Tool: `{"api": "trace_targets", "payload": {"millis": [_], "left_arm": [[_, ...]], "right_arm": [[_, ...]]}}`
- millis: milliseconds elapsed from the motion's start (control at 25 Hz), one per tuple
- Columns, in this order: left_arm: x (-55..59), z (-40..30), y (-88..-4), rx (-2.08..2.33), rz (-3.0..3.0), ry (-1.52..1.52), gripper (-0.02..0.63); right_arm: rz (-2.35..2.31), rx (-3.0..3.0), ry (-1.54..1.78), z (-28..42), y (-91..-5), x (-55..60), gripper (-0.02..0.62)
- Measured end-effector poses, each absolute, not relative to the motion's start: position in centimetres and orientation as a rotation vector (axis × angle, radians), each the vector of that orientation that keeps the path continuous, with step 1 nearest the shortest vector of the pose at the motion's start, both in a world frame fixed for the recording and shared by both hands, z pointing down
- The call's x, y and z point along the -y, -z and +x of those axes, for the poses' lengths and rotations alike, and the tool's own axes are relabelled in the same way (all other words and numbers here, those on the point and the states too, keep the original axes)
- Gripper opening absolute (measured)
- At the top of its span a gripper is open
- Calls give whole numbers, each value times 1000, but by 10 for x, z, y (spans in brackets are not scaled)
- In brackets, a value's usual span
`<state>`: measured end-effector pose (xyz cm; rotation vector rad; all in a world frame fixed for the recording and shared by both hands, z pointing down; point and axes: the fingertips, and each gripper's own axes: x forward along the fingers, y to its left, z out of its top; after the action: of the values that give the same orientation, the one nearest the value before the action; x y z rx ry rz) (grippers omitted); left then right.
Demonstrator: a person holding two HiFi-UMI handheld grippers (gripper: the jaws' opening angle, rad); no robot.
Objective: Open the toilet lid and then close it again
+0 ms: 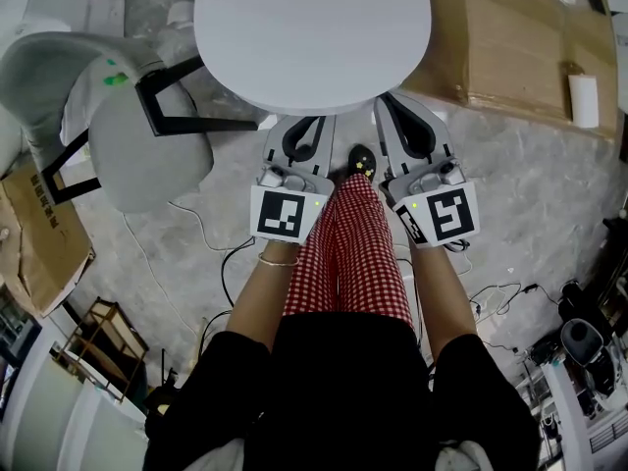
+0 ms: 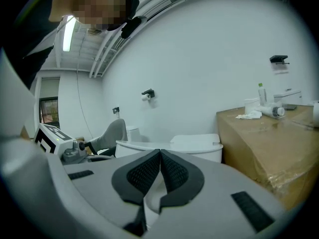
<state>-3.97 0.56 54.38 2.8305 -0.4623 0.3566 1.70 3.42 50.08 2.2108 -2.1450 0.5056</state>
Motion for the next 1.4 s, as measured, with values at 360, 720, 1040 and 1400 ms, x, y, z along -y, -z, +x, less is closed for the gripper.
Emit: {"api": "trace_targets", "payload": {"millis": [360,720,1040,1400], "left_arm": [[1,-33,-523,437,2833,-353,3],[10,-26,-500,383,2847,-363,3],[12,-21,-488,344,2849,-375,3],[23,-12,-470,386,2860,-355,3]], "right_arm": [[2237,2120,-479,24,-481,-27,20],[2264,2094,-459,32,-460,-16,20],[2280,2080,-421,37,-449,-11,21],[2219,2132,-443,43,-432,0,21]]}}
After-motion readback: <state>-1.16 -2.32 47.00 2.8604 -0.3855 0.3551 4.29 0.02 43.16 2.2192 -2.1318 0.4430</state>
